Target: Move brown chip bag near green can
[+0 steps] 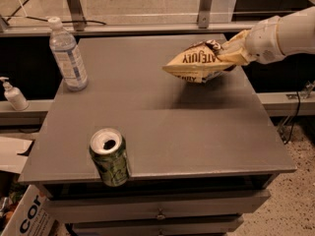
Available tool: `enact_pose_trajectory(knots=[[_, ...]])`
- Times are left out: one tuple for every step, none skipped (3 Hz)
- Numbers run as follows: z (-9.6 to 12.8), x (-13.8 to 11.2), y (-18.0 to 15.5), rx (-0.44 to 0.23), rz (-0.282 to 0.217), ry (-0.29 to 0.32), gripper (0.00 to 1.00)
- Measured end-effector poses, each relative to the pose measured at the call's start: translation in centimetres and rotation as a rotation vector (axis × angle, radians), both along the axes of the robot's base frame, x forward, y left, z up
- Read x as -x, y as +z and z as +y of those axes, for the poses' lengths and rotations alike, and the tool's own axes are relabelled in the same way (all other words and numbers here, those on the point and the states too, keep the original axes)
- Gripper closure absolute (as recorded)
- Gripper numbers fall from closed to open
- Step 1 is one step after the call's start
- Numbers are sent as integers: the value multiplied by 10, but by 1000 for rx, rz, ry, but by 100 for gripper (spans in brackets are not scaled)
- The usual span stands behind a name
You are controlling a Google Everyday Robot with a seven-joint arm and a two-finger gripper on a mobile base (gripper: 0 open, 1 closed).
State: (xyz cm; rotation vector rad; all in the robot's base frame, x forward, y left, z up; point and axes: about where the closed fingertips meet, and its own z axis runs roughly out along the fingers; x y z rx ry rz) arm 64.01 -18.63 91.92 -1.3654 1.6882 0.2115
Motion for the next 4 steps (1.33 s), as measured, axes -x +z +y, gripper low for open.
enact_pose_trajectory(knots=[[-2, 1, 1, 16, -24, 17, 100], [-2, 1, 1, 16, -24, 17, 100], [3, 11, -1, 23, -34, 34, 100], [10, 41, 7, 19, -55, 86, 100]])
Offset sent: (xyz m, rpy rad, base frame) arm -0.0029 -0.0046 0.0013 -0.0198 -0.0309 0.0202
